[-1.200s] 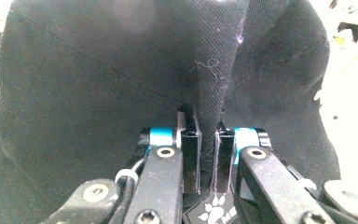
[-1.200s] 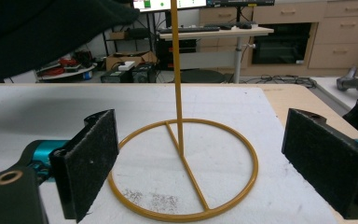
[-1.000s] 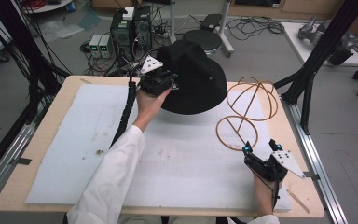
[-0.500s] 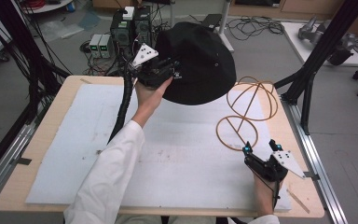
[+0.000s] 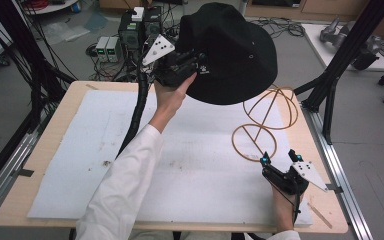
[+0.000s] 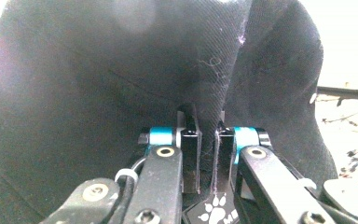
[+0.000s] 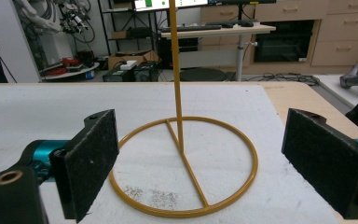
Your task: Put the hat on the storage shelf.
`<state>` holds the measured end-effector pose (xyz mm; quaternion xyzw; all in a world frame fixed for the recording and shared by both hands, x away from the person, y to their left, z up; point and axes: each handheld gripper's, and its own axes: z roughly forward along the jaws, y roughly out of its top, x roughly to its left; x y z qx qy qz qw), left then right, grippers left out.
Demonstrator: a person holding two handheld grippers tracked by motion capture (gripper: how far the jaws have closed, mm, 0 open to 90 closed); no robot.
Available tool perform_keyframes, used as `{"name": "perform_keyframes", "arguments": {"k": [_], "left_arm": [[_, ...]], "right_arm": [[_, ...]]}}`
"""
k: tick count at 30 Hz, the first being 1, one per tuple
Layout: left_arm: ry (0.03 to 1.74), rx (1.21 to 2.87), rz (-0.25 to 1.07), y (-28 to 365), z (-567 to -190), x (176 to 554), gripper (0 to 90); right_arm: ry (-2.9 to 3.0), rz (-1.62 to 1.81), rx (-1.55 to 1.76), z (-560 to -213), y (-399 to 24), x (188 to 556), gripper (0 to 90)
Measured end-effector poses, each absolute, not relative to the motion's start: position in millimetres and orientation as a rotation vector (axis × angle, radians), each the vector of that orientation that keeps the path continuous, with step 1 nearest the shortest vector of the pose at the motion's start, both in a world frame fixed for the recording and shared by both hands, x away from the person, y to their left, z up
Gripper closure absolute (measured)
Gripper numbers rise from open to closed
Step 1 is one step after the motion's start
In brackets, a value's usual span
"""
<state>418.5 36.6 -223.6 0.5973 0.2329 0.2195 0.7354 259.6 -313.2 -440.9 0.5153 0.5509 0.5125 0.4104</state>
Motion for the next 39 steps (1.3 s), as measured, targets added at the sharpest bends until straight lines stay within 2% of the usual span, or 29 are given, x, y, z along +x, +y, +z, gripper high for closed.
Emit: {"name": "perform_keyframes", "arguments": {"k": [24, 39], "left_arm": [[0.390, 1.327, 0.347, -35, -203, 408, 85.1], [0.359, 1.455, 0.287, -80, -201, 417, 85.1]], "right_arm": [[1.398, 1.287, 1.293, -441, -312, 259, 10.2], [1.405, 1.285, 1.285, -441, -313, 259, 10.2]]}}
